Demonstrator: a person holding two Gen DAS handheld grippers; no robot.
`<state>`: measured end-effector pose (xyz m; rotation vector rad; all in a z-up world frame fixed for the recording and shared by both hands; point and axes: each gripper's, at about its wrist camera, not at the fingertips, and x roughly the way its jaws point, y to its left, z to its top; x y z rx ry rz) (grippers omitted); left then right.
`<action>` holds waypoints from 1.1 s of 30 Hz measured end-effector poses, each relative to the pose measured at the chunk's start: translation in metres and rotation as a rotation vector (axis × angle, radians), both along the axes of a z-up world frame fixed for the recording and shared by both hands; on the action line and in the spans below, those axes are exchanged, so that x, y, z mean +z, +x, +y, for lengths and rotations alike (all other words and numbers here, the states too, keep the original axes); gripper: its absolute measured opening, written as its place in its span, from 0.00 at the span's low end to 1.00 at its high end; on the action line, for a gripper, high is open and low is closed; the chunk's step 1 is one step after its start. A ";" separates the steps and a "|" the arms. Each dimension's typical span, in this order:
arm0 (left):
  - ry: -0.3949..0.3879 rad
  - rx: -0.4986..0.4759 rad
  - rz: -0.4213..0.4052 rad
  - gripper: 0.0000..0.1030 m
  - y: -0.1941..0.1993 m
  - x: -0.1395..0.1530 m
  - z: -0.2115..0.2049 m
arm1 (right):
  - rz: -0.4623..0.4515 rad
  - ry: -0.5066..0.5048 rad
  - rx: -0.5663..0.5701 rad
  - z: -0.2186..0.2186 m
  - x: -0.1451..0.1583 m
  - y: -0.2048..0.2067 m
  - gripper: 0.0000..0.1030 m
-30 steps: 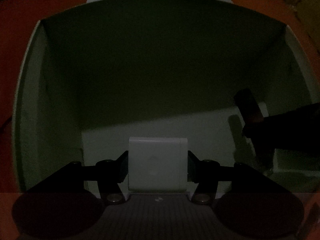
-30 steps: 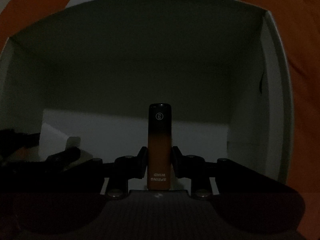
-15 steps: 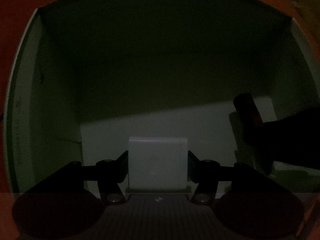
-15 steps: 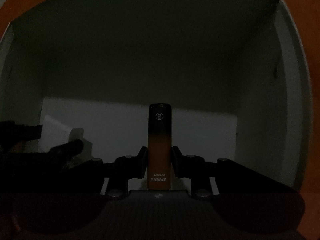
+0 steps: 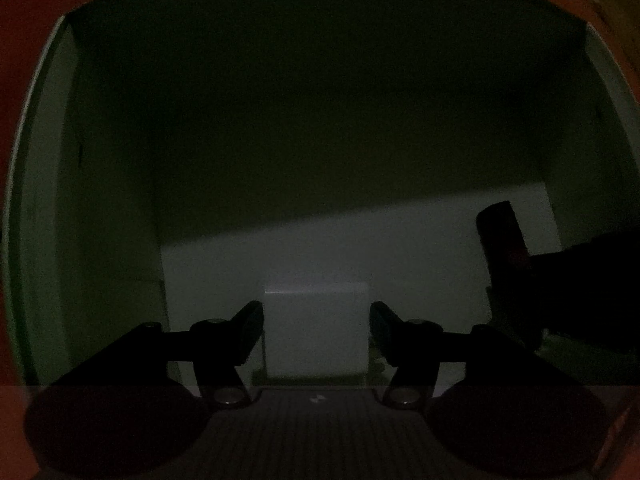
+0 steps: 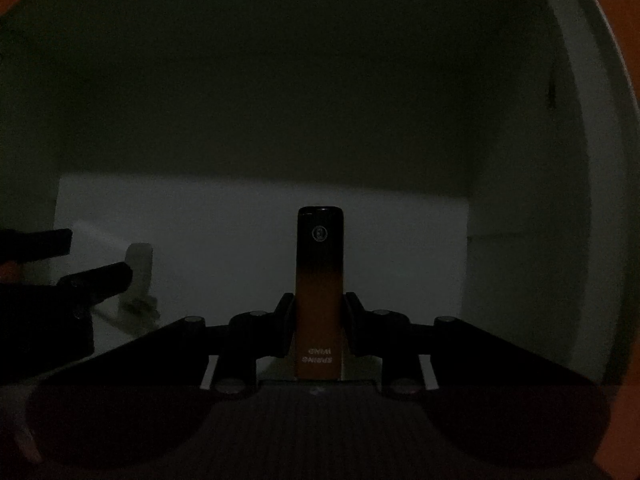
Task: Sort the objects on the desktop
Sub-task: 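Lower the white pad into the box with the left tool while the right tool lowers the red tube, then open both tools and withdraw them from the box toward the tray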
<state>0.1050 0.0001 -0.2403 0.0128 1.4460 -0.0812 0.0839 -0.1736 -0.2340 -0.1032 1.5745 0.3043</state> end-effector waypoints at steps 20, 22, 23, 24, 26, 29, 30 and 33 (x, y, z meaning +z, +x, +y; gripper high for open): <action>-0.046 0.001 -0.063 0.75 0.001 0.029 0.011 | -0.012 0.065 -0.053 -0.010 0.034 0.030 0.50; -0.063 0.005 -0.081 0.75 0.005 0.039 0.014 | -0.036 0.081 -0.043 -0.011 0.047 0.035 0.50; -0.069 0.010 -0.090 0.76 0.006 0.043 0.016 | -0.049 0.091 -0.038 -0.012 0.055 0.035 0.51; -0.077 0.016 -0.102 0.76 0.009 0.049 0.018 | -0.062 0.103 -0.037 -0.013 0.062 0.034 0.51; -0.087 0.030 -0.134 0.80 0.013 0.060 0.024 | -0.071 0.124 -0.050 -0.015 0.073 0.043 0.52; -0.061 0.017 -0.176 0.81 0.018 0.060 0.024 | -0.083 0.157 -0.074 -0.028 0.093 0.053 0.52; -0.064 0.024 -0.179 0.81 0.021 0.063 0.027 | -0.085 0.165 -0.076 -0.031 0.097 0.055 0.52; -0.082 0.052 -0.186 0.81 0.029 0.069 0.034 | -0.103 0.200 -0.098 -0.029 0.108 0.051 0.53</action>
